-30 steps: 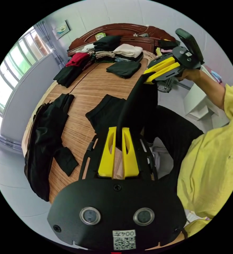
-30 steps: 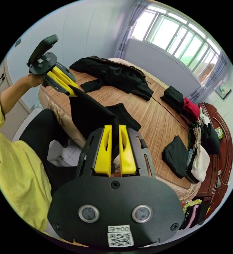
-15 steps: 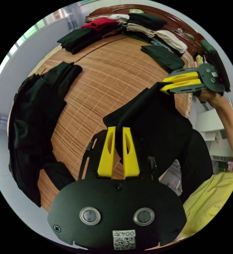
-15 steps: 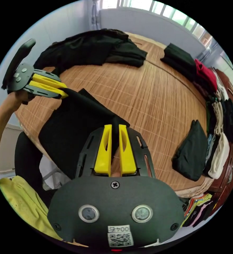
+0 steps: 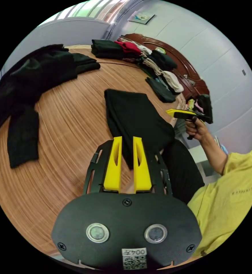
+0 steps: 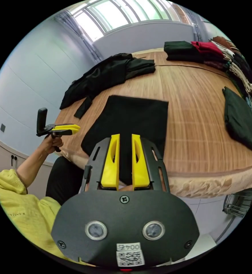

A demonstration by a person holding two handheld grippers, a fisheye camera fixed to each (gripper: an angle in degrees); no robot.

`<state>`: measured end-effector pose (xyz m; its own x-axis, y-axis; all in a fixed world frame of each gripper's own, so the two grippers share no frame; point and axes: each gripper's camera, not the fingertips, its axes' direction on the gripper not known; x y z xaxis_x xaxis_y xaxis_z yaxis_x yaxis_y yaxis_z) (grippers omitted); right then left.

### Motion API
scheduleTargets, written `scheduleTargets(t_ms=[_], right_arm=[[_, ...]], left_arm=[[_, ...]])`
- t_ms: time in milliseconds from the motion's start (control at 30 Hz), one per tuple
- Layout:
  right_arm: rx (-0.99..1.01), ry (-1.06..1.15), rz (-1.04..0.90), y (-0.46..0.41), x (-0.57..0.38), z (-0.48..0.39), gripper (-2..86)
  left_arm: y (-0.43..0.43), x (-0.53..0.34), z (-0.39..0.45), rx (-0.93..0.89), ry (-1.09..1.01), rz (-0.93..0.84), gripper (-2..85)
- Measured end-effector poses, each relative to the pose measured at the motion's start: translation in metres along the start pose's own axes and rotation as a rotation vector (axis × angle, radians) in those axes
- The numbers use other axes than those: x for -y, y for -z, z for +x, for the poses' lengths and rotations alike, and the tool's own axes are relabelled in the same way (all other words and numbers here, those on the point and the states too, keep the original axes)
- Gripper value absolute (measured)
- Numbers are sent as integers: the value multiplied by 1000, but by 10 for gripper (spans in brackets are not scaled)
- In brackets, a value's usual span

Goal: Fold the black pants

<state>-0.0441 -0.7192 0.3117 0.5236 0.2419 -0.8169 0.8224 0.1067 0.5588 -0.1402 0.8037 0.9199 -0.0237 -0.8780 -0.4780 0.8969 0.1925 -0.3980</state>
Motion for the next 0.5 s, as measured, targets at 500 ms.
scheduleTargets(t_ms=[500], right_arm=[[-66, -136, -60, 9, -77, 29, 56]], left_arm=[[-31, -94, 31, 120, -170, -20, 131]])
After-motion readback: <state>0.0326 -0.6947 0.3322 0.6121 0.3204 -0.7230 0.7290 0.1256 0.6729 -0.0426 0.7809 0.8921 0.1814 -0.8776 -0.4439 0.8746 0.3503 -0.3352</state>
